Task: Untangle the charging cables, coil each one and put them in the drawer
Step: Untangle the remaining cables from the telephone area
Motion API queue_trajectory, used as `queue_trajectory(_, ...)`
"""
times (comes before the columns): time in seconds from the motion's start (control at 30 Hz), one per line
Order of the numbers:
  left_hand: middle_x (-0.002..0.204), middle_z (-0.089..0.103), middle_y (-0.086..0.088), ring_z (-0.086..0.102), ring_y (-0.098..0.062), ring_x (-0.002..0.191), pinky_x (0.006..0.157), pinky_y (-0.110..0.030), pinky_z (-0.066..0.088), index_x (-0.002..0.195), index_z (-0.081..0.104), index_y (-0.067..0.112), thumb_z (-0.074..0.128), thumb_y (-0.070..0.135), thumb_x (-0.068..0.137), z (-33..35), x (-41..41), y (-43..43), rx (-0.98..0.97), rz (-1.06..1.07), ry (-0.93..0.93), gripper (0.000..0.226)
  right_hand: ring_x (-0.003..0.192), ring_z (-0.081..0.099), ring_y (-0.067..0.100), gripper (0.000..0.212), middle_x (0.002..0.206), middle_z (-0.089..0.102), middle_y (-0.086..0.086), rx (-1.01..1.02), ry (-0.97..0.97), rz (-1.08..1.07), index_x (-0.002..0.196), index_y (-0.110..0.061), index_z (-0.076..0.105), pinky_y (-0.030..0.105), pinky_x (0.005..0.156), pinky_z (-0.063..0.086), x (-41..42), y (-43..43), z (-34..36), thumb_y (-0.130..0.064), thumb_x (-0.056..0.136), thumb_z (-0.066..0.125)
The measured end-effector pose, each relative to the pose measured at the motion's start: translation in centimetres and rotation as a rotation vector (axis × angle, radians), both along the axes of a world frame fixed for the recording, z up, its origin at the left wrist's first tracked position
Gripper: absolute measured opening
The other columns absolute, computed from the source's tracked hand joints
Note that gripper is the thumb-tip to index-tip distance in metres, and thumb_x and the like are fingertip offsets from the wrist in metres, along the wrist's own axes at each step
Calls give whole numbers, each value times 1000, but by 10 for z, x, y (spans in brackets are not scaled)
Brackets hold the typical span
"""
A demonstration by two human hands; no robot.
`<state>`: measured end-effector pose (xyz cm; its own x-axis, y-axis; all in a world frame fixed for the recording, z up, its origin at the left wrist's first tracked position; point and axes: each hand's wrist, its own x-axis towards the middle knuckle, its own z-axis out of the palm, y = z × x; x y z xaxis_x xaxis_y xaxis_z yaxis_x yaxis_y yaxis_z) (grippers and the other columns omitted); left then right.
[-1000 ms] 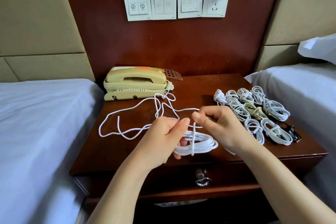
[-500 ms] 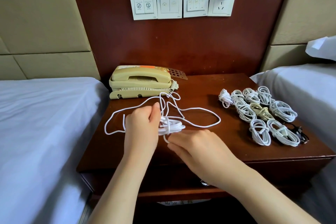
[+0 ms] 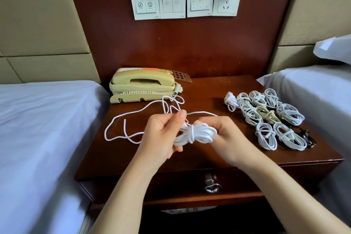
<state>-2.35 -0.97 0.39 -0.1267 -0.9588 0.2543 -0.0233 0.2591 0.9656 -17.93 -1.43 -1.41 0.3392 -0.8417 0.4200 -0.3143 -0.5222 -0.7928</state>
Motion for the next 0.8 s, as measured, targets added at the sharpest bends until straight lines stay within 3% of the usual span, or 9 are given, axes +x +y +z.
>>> queue_trajectory(0.07, 37, 40, 4, 34, -6, 29, 32, -11, 22, 50, 48, 12, 49, 23, 95, 0, -3, -1, 116, 114, 177, 47, 62, 50, 19, 33, 67, 59, 12, -40, 100, -41, 73, -12, 62, 38, 64, 43, 8, 7, -2, -36, 90, 46)
queue_trajectory(0.13, 35, 38, 7, 32, -5, 29, 32, -12, 22, 53, 46, 10, 48, 25, 96, -3, -2, -5, 156, 255, 225, 46, 56, 46, 7, 28, 58, 53, -5, -56, 213, -87, 73, -21, 58, 25, 58, 39, 15, 15, -4, -33, 95, 46)
queue_trajectory(0.23, 42, 45, -4, 39, -7, 30, 33, -14, 28, 57, 50, -2, 47, 25, 98, -9, 4, -13, 36, 469, 36, 49, 58, 49, 13, 25, 61, 50, -8, -188, 505, -180, 77, -22, 51, 30, 56, 42, 28, 25, -7, -29, 98, 41)
queue_trajectory(0.3, 40, 39, 0, 44, -10, 34, 37, -8, 28, 47, 39, 6, 47, 18, 98, -12, 8, -16, -162, 587, -131, 53, 51, 49, 22, 24, 60, 48, -6, -384, 587, -296, 74, -19, 49, 34, 45, 41, 33, 29, -5, -29, 94, 40)
queue_trajectory(0.37, 37, 25, 9, 42, -7, 40, 41, -14, 26, 46, 26, 21, 50, 15, 96, -11, 9, -15, -360, 641, -328, 56, 47, 48, 18, 23, 57, 50, -8, -446, 474, -362, 73, -18, 55, 32, 41, 40, 31, 29, -1, -27, 91, 43)
queue_trajectory(0.47, 40, 26, 10, 40, -6, 46, 45, -15, 28, 49, 27, 24, 56, 25, 92, -16, 4, -15, -458, 572, -467, 52, 52, 56, 11, 12, 62, 59, -11, -382, 204, -375, 81, -18, 65, 29, 49, 45, 24, 28, 7, -22, 89, 56)
queue_trajectory(0.6, 53, 57, 10, 58, -8, 49, 48, -19, 44, 64, 61, 16, 57, 34, 90, -21, -10, -7, -331, 349, -471, 33, 57, 62, 11, 15, 62, 63, -9, -237, -57, -412, 78, -18, 62, 21, 51, 48, 11, 20, 9, -5, 84, 68)
queue_trajectory(0.7, 52, 58, 7, 52, -3, 43, 46, -14, 38, 71, 64, 16, 52, 31, 92, -21, -19, 2, -192, 174, -396, 29, 55, 58, 6, 21, 60, 61, -8, -178, -114, -456, 79, -20, 56, 9, 51, 38, 4, 12, 8, -4, 81, 69)
queue_trajectory(0.8, 65, 65, 1, 57, -5, 49, 52, -18, 45, 90, 65, 13, 51, 24, 94, -20, -21, 7, -55, 0, -338, 19, 56, 57, 5, 29, 62, 63, -7, -181, -129, -487, 85, -24, 50, 8, 54, 38, 0, 8, 6, -3, 80, 69)
